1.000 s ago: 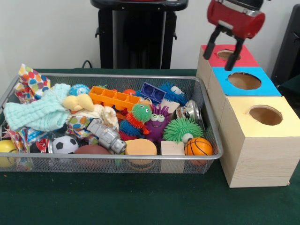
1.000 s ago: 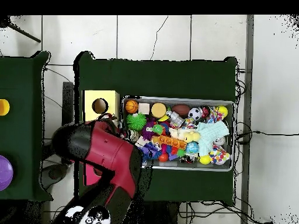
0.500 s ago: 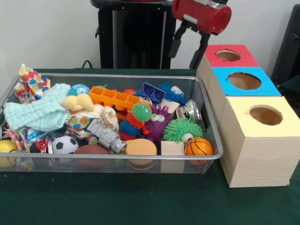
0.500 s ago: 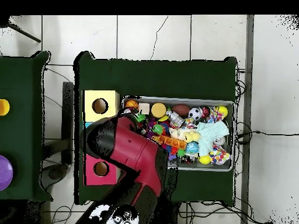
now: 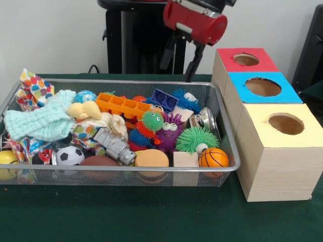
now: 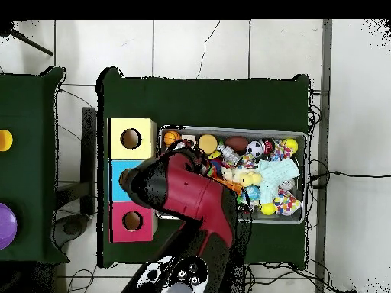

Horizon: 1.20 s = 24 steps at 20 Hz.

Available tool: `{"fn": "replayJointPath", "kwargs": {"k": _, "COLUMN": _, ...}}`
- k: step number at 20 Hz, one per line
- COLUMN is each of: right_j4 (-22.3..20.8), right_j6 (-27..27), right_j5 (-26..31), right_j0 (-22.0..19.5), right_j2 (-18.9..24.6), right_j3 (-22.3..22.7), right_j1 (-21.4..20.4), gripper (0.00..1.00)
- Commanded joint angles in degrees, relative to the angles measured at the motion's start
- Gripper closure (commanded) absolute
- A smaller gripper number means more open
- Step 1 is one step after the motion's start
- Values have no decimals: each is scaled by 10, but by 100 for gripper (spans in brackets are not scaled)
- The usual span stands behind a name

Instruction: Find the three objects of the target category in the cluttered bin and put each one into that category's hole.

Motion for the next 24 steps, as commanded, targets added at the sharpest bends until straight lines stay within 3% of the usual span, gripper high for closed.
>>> {"fn": "replayJointPath", "kwargs": {"k": 1, "right_j4": -107, "right_j6": -66, "right_j5": -70, "right_j0": -73, "right_j2": 125, "right_j3": 61, "right_j1": 4, "gripper": 0}}
{"fn": "replayJointPath", "kwargs": {"k": 8, "right_j4": -176, "right_j6": -31, "right_j5": -95, "right_j0": -98, "right_j2": 131, "right_j3": 53, "right_j1": 12, "gripper": 0}}
{"fn": "replayJointPath", "kwargs": {"k": 24, "right_j4": -320, "right_j6": -57, "right_j5": -117, "right_j0": -239, "right_j2": 240, "right_j3": 38, "right_j1": 7, "gripper": 0}}
